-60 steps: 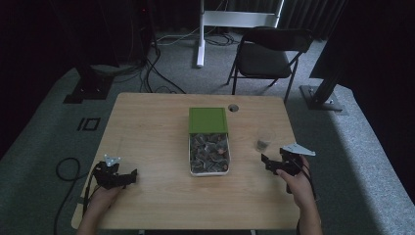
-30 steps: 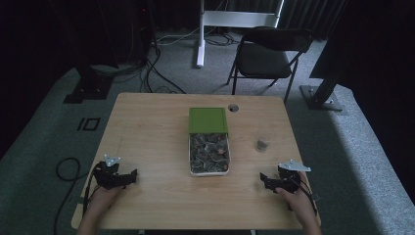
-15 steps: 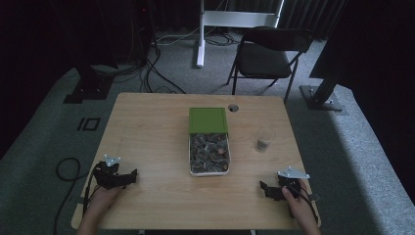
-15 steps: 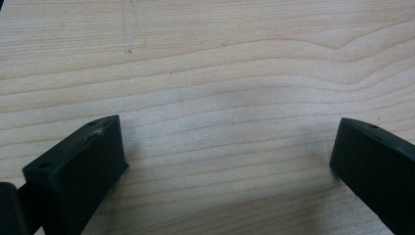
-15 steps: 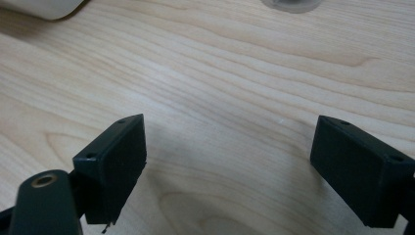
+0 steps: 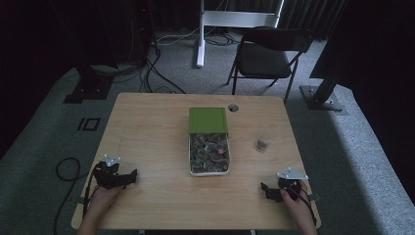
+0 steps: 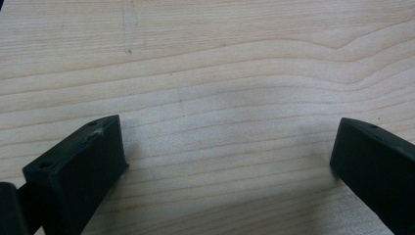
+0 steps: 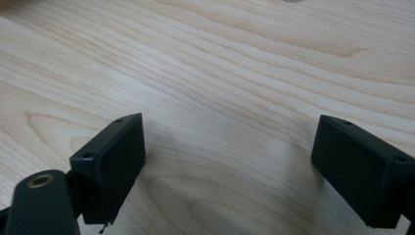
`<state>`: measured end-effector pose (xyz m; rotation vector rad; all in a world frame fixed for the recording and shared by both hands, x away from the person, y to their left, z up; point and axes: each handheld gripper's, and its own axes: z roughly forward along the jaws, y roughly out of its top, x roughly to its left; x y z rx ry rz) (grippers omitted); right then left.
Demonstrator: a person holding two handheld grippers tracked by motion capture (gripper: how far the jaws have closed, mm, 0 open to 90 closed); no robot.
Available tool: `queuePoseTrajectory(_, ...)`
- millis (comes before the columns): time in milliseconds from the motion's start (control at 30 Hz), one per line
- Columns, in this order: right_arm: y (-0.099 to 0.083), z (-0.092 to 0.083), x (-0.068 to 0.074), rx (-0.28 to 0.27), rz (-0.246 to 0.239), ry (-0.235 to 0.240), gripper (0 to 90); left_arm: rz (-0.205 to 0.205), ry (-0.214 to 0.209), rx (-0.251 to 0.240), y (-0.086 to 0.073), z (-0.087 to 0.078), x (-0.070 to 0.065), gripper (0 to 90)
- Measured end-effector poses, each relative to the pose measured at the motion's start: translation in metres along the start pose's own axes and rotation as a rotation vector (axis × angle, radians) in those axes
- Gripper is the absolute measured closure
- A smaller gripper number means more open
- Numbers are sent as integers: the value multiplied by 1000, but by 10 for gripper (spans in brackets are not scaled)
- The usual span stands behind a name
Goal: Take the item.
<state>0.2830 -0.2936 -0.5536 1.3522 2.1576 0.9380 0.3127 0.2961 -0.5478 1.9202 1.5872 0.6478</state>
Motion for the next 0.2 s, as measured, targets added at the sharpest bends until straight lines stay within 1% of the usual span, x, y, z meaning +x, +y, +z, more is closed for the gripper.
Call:
queuePoseTrajectory(100, 0, 0, 0, 1, -8, 5, 125, 1, 0, 0, 0, 0, 0, 3)
queuePoseTrajectory(200, 0, 0, 0, 4, -5, 13, 124, 1, 0, 0, 0, 0, 0, 3)
